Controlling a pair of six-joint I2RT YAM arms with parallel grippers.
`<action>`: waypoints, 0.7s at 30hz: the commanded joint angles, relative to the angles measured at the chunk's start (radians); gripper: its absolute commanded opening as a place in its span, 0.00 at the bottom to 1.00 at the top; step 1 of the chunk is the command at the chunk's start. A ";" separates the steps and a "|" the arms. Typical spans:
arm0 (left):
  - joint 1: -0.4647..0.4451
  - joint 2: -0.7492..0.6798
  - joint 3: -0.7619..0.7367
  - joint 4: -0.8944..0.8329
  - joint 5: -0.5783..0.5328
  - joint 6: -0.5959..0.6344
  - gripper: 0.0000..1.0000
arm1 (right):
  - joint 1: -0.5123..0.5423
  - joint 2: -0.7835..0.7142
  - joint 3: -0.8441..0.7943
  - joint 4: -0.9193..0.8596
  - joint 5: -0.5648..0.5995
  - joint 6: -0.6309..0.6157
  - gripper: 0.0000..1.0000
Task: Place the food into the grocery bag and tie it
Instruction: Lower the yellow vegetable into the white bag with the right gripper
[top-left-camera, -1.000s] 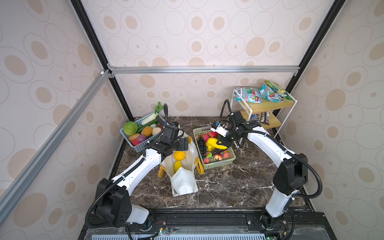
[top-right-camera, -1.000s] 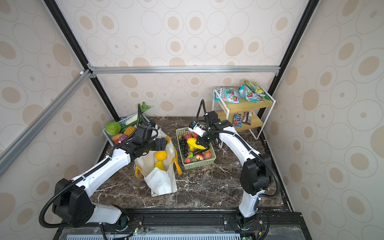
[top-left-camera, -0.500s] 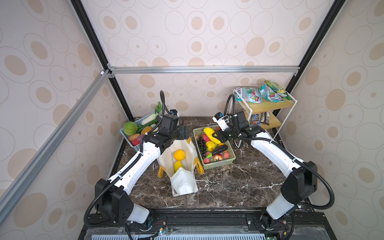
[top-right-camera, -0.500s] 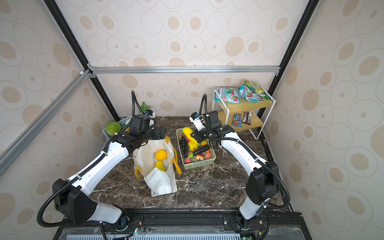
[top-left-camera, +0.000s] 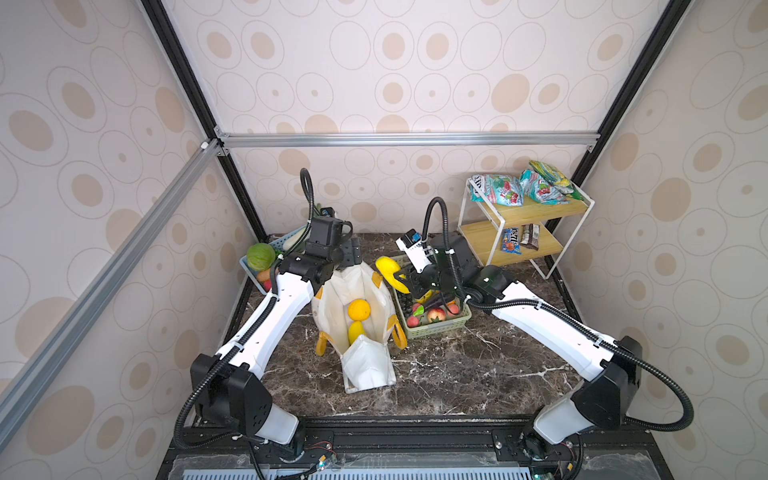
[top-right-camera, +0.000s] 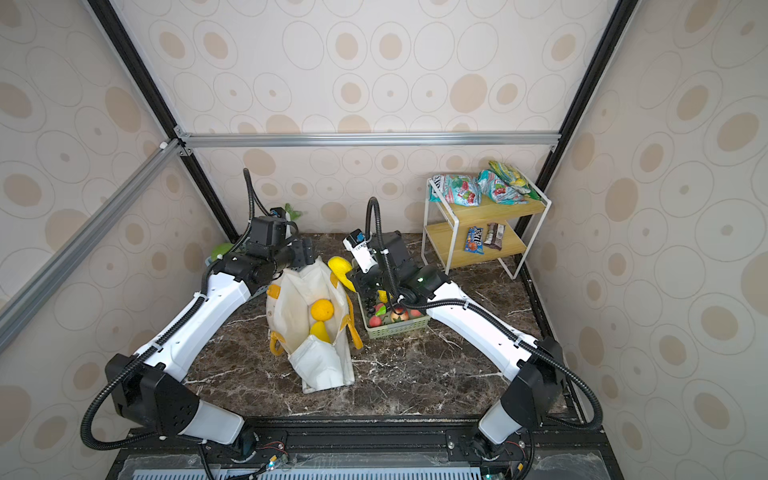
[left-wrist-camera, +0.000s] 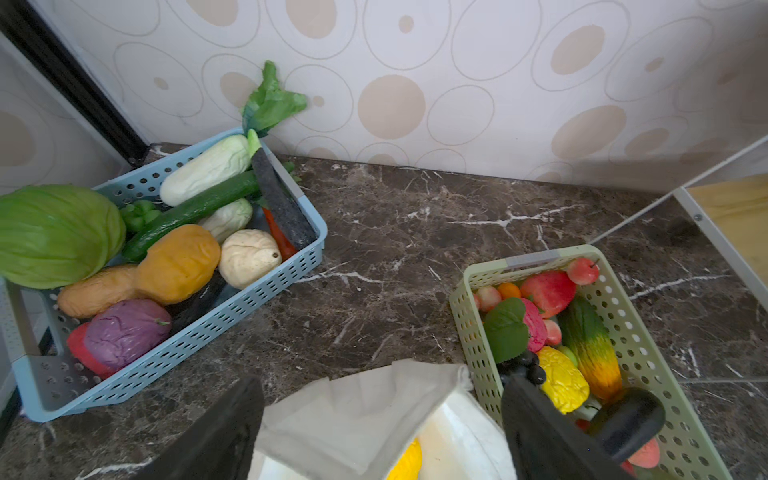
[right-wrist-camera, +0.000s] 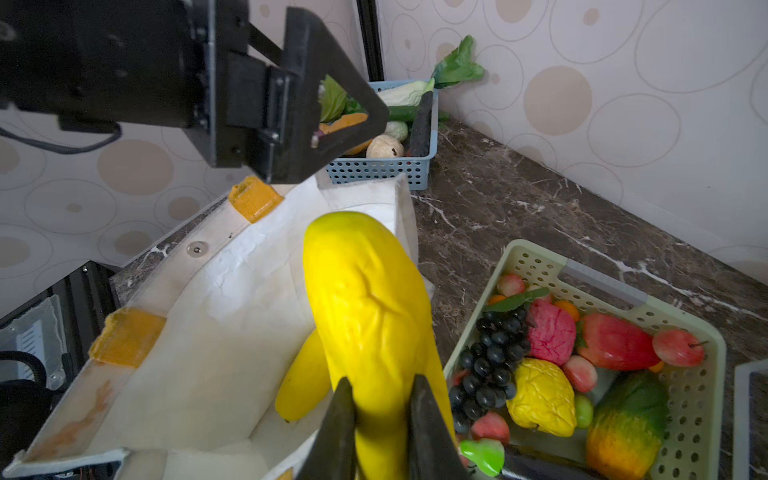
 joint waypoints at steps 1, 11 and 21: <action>0.037 -0.006 0.017 -0.018 -0.005 -0.012 0.90 | 0.049 0.013 0.032 0.065 0.029 0.052 0.16; 0.100 -0.031 -0.014 -0.004 0.027 -0.024 0.90 | 0.154 0.142 0.071 0.126 0.072 0.120 0.16; 0.095 -0.052 -0.033 0.008 -0.020 0.019 0.88 | 0.186 0.246 0.060 0.096 0.123 0.169 0.16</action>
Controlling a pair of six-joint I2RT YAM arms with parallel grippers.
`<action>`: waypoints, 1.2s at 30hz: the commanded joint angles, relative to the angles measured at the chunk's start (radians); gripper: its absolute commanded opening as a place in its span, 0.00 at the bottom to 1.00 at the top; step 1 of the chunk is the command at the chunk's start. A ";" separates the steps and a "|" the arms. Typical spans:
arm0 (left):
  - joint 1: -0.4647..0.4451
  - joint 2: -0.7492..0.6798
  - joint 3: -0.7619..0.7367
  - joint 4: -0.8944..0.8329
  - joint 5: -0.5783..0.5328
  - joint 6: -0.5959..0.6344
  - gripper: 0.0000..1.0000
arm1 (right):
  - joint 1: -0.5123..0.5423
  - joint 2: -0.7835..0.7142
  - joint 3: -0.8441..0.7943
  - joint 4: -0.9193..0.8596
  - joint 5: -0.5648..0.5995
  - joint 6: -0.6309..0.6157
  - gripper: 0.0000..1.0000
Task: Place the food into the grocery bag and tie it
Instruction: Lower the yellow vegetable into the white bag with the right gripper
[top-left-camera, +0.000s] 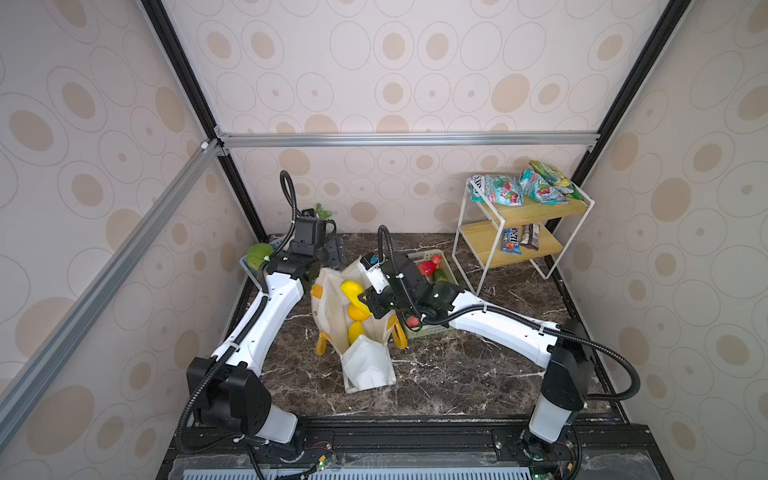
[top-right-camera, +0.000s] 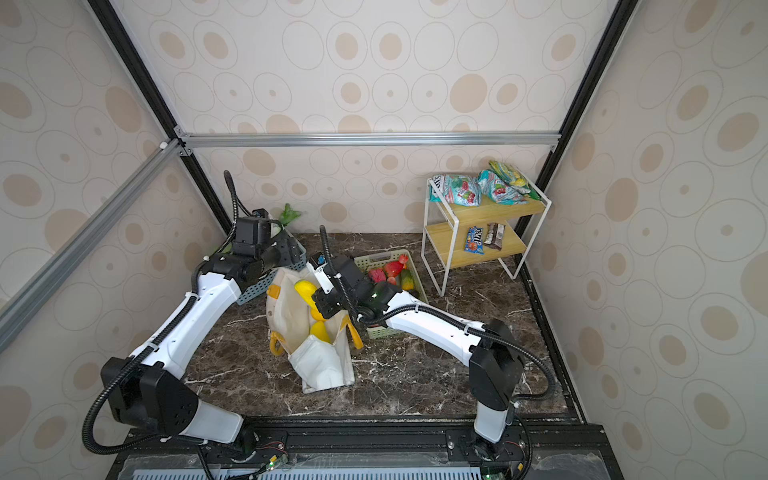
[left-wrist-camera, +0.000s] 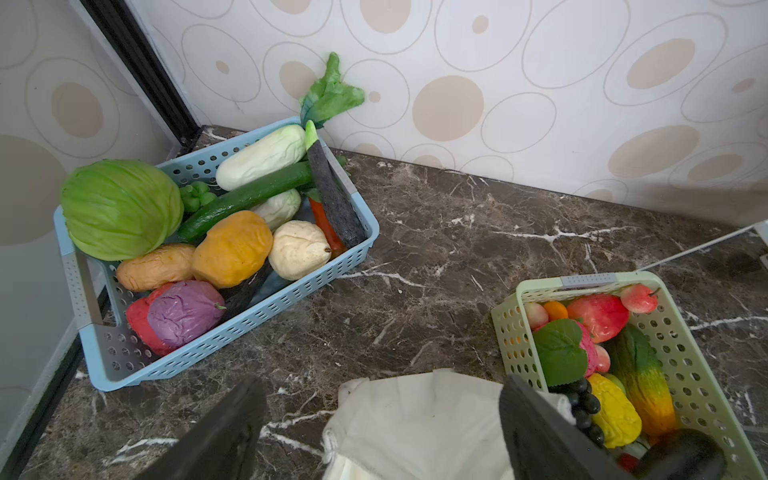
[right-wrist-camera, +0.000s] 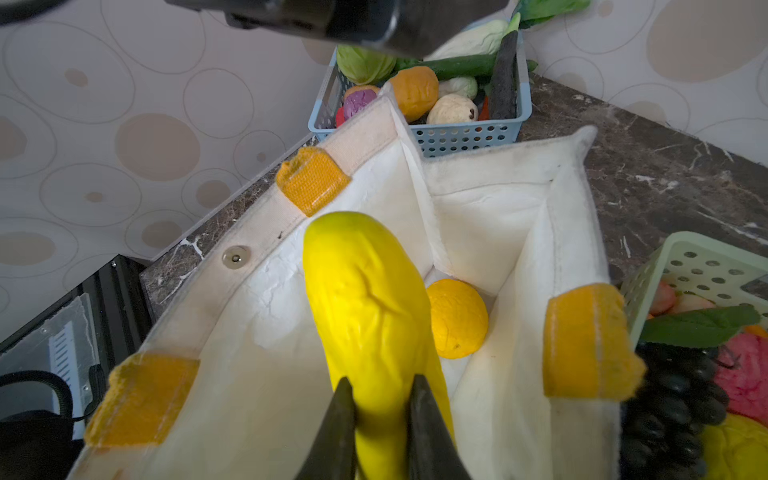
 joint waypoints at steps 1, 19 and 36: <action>0.002 -0.033 0.001 0.010 -0.025 0.025 0.88 | 0.016 0.029 0.008 -0.010 0.048 0.026 0.16; 0.000 -0.032 -0.018 0.025 -0.004 0.020 0.88 | 0.022 0.171 -0.003 -0.076 0.106 0.049 0.16; -0.005 -0.037 -0.029 0.027 0.004 0.017 0.88 | 0.022 0.291 0.029 -0.124 0.134 0.067 0.18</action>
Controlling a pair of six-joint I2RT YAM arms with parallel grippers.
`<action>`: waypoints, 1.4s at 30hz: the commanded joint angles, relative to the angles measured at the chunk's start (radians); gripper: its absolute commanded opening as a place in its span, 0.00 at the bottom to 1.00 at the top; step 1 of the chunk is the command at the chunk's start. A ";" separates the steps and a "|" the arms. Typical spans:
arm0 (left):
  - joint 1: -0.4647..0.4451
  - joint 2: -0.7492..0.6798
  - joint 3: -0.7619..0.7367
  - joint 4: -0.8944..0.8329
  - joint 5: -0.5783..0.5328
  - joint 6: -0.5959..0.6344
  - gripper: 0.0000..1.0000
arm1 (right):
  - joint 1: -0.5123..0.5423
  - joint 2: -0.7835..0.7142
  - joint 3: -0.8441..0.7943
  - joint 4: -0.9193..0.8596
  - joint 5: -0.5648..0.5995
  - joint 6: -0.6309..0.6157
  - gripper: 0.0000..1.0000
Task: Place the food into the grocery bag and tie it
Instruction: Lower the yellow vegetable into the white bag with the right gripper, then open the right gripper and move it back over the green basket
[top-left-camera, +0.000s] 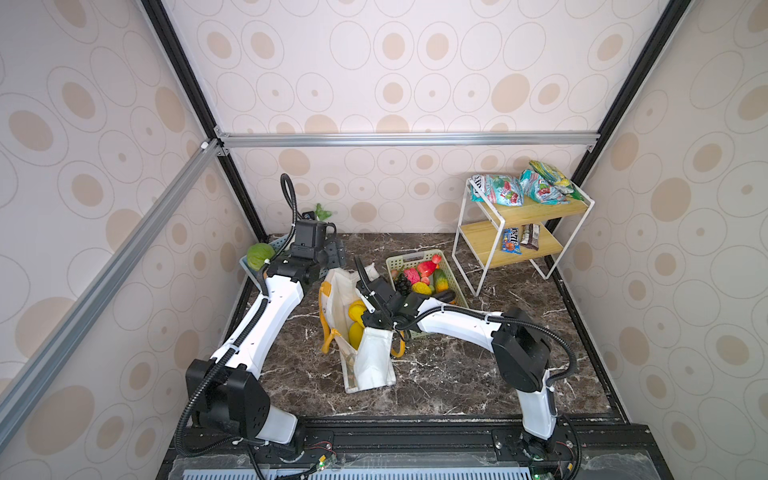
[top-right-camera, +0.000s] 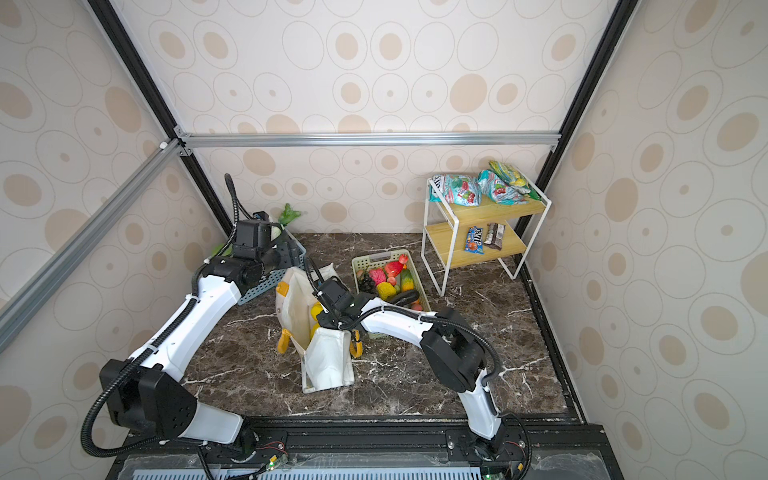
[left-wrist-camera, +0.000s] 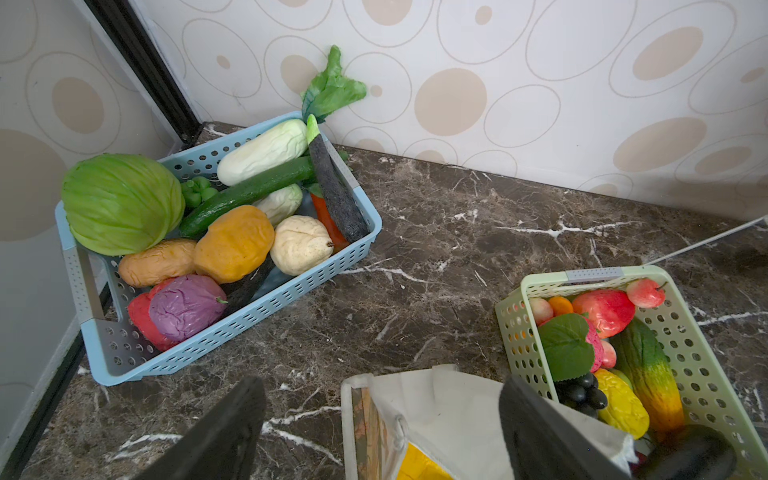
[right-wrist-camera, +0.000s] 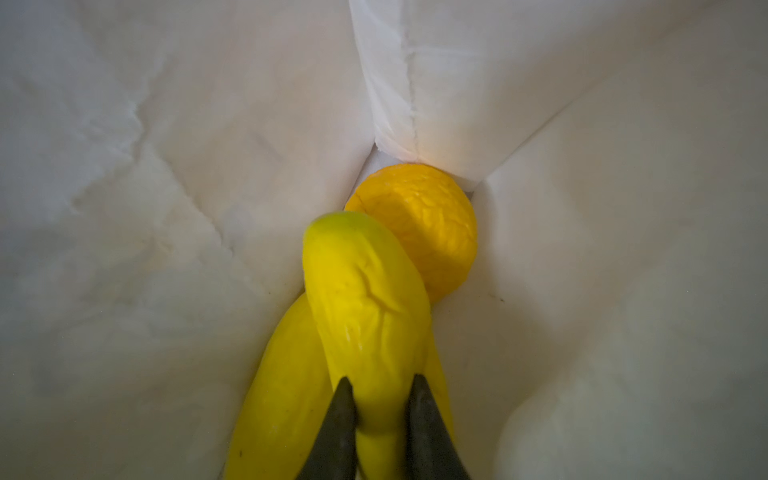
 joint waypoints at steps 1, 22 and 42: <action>-0.004 -0.029 0.000 0.011 0.004 0.009 0.88 | 0.011 0.045 0.014 -0.049 0.017 0.016 0.18; -0.006 -0.029 -0.019 0.020 0.004 0.009 0.88 | 0.011 -0.043 0.036 -0.065 -0.003 -0.002 0.51; -0.006 -0.030 -0.022 0.020 0.008 0.005 0.88 | -0.033 -0.368 -0.013 -0.073 0.123 -0.060 0.66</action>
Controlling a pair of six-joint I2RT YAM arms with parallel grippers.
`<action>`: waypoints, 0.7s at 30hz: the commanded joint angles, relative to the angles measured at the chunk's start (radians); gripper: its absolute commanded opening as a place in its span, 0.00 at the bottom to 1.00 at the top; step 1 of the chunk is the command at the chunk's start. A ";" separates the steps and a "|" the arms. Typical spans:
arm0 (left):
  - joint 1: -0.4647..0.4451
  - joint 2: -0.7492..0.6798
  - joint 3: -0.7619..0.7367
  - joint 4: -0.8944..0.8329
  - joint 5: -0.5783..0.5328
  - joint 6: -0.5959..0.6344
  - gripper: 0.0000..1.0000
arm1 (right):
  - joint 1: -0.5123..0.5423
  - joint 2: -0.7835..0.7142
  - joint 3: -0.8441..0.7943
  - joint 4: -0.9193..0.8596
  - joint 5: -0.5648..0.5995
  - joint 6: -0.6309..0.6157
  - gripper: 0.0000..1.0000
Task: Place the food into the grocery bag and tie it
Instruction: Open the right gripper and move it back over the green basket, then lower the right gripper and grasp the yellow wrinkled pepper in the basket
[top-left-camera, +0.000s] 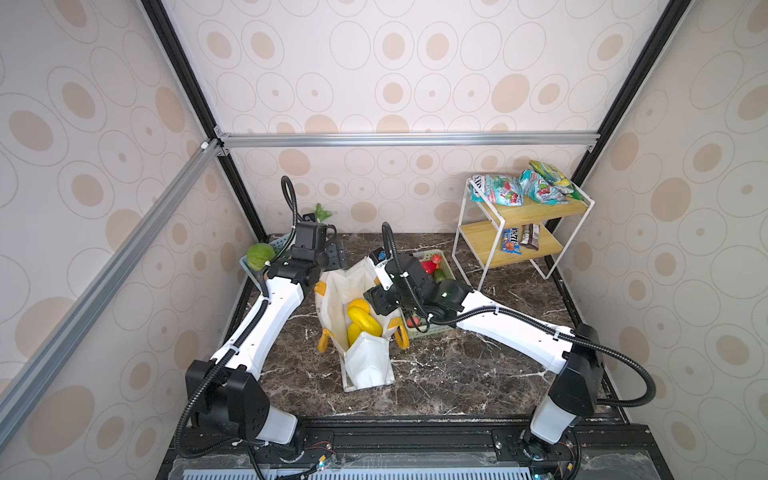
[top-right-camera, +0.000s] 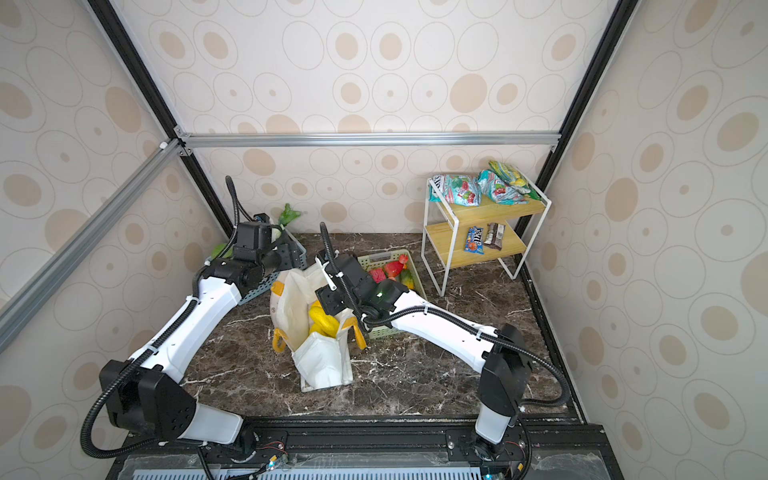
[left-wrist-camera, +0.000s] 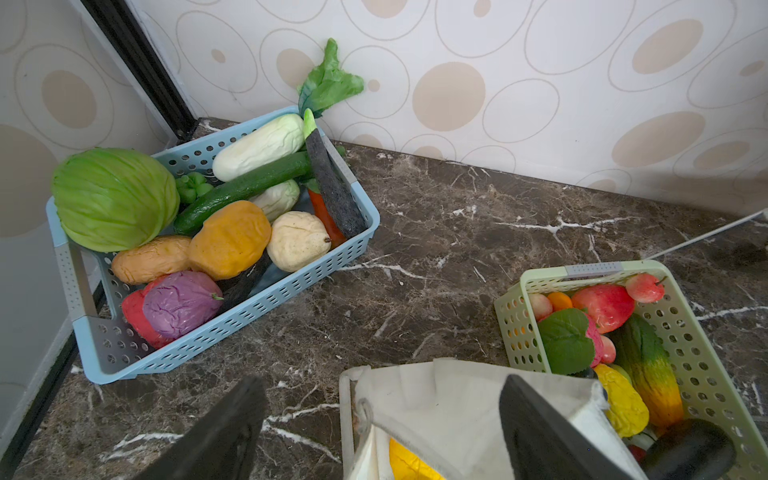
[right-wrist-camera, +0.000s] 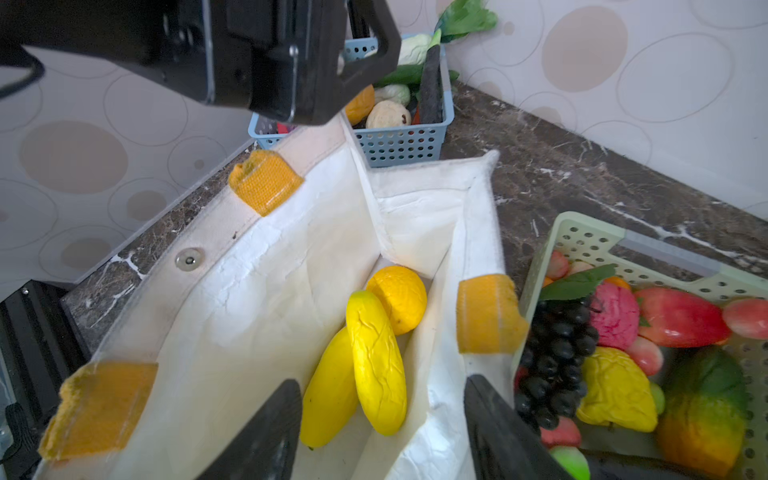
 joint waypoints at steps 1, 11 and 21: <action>-0.001 -0.022 0.003 0.006 0.002 0.005 0.88 | -0.038 -0.046 -0.021 -0.043 0.058 -0.001 0.67; -0.007 -0.025 -0.004 0.010 0.019 0.004 0.88 | -0.233 -0.078 -0.103 -0.107 0.082 0.059 0.74; -0.057 -0.005 -0.019 0.020 0.068 0.008 0.87 | -0.386 0.047 -0.149 -0.132 -0.019 0.078 0.75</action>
